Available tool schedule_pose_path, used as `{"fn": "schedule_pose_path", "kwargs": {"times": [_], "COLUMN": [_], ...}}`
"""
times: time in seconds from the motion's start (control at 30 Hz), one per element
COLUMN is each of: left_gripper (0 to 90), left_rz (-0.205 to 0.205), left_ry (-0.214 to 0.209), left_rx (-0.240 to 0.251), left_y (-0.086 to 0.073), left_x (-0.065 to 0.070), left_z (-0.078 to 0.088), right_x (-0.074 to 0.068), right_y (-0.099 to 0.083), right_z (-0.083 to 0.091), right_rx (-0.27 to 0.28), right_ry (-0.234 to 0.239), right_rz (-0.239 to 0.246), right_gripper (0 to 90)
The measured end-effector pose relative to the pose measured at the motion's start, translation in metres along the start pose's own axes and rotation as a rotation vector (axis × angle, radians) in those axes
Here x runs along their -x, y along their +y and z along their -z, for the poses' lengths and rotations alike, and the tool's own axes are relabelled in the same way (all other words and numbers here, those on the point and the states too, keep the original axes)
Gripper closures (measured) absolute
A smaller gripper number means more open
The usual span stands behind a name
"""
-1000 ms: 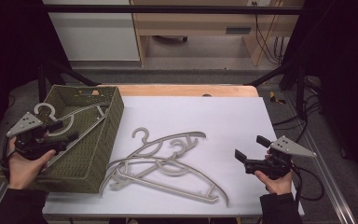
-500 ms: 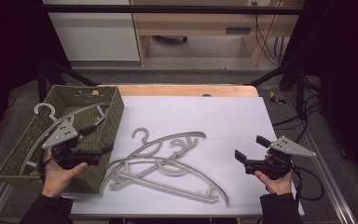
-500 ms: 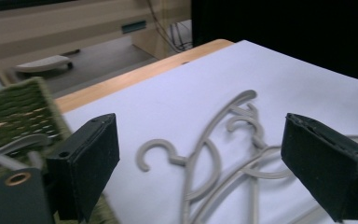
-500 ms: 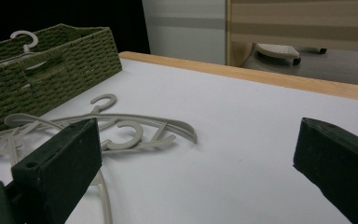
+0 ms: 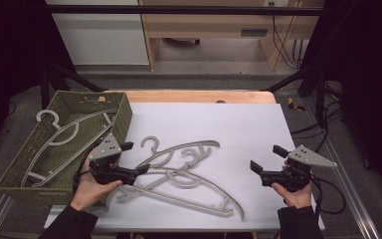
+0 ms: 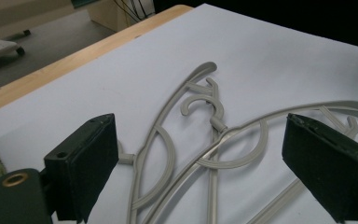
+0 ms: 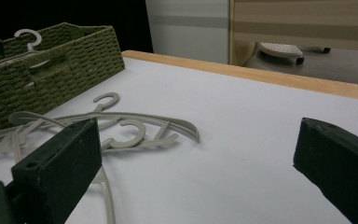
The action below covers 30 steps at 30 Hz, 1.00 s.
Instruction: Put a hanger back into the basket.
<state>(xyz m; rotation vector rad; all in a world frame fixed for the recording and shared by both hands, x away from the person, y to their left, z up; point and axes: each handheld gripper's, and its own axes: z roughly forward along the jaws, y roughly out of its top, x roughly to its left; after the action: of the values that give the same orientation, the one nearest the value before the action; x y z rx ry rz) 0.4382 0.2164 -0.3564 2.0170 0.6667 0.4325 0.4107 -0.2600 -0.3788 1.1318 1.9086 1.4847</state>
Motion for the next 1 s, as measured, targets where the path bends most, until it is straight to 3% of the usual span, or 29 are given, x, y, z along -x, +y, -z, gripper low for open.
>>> {"fn": "schedule_pose_path", "kwargs": {"times": [0.1,0.4,0.63,0.73,0.8,0.93,1.0], "left_gripper": [10.3,12.1,19.6,24.9,28.3,32.7,34.2], "left_rz": [-0.006,-0.024,-0.061,-0.093,-0.092,-0.086,-0.087], "left_ry": [-0.024,-0.038,-0.032,-0.01,-0.001,0.014,0.019], "left_rx": [-0.03,-0.096,-0.196,-0.241,-0.253,-0.333,-0.343], "left_y": [0.001,-0.002,-0.012,-0.016,-0.019,-0.027,-0.028], "left_x": [0.002,0.009,0.016,0.017,0.016,0.011,0.01], "left_z": [-0.011,-0.033,-0.057,-0.066,-0.071,-0.086,-0.089], "right_x": [0.0,-0.001,-0.002,-0.003,-0.004,-0.004,-0.004], "right_y": [0.0,-0.001,-0.001,-0.002,-0.002,-0.003,-0.003], "right_z": [0.0,-0.002,-0.002,-0.005,-0.006,-0.007,-0.007], "right_rx": [0.0,-0.006,-0.006,-0.016,-0.019,-0.024,-0.024], "right_ry": [0.0,0.001,0.003,0.01,0.008,0.014,0.015], "right_rz": [0.003,0.002,0.007,0.01,0.008,0.01,0.011], "right_gripper": [1.3,1.2,1.3,1.3,1.3,1.3,1.3]}}
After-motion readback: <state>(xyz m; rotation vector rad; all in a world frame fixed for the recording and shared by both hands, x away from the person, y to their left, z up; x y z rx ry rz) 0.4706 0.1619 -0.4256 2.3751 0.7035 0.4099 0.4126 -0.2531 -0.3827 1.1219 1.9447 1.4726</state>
